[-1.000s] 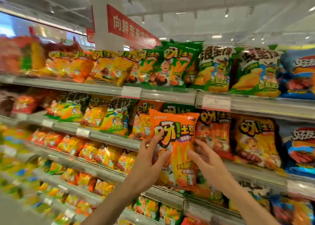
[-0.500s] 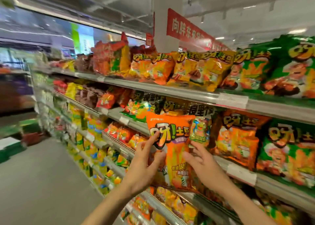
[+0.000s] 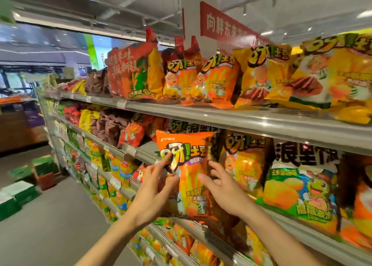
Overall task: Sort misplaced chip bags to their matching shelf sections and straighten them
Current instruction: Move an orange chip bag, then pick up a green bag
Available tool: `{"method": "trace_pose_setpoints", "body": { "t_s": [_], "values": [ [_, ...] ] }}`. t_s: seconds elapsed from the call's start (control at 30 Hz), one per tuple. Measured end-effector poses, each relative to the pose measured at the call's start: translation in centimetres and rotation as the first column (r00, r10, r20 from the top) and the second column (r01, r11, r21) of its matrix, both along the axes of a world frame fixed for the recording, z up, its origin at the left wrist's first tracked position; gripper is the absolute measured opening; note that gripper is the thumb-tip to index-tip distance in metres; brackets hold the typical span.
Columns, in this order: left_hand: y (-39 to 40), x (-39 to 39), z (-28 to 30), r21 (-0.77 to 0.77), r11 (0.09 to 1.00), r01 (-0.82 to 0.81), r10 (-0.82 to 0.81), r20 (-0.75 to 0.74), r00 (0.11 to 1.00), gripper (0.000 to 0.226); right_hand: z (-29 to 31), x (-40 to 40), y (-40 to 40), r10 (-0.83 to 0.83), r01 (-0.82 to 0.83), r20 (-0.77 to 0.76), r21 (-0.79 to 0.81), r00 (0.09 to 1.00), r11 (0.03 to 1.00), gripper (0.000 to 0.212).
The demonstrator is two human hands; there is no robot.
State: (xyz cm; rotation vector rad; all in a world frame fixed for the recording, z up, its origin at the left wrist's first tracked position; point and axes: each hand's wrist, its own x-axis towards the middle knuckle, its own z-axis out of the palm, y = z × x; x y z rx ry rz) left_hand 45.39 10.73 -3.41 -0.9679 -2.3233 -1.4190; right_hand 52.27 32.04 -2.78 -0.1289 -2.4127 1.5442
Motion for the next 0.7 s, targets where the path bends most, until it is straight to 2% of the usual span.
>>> {"method": "trace_pose_setpoints", "body": {
  "t_s": [0.1,0.3,0.37,0.47,0.53,0.63,0.7],
  "values": [
    [-1.4,-4.0,-0.3,0.013,1.0,0.005,-0.005,0.009,1.0,0.06,0.1,-4.2,-1.4,0.002,-0.003,0.019,0.031,1.0,1.0,0.068],
    [-3.2,-12.6,-0.6,0.029,0.999,0.041,-0.041,-0.012,0.999,0.059,0.0,-11.3,-3.6,-0.02,0.021,0.015,-0.036,1.0,0.999,0.07],
    [-3.7,-15.5,-0.8,0.026,0.996,0.084,-0.084,-0.014,0.996,0.063,-0.4,-13.4,-4.3,-0.067,0.067,-0.004,-0.042,0.998,0.997,0.073],
    [-4.3,-19.8,-0.9,0.023,0.979,0.201,-0.201,-0.012,0.979,0.063,-0.4,-15.7,-5.9,-0.175,0.174,0.002,0.017,0.985,0.985,0.078],
    [-4.6,-22.1,-0.6,0.016,0.965,0.26,-0.26,-0.014,0.966,0.06,0.3,-16.6,-7.0,-0.241,0.239,0.011,0.087,0.97,0.967,0.075],
    [-5.0,-24.7,-0.3,0.037,0.949,0.314,-0.314,-0.01,0.949,0.058,1.4,-16.9,-8.2,-0.405,0.404,-0.044,0.22,0.913,0.888,0.064],
    [-5.4,-25.8,-0.5,0.047,0.939,0.342,-0.342,0.005,0.94,0.058,1.4,-16.8,-7.9,-0.583,0.601,-0.163,0.33,0.796,0.728,0.058]
  ]
}}
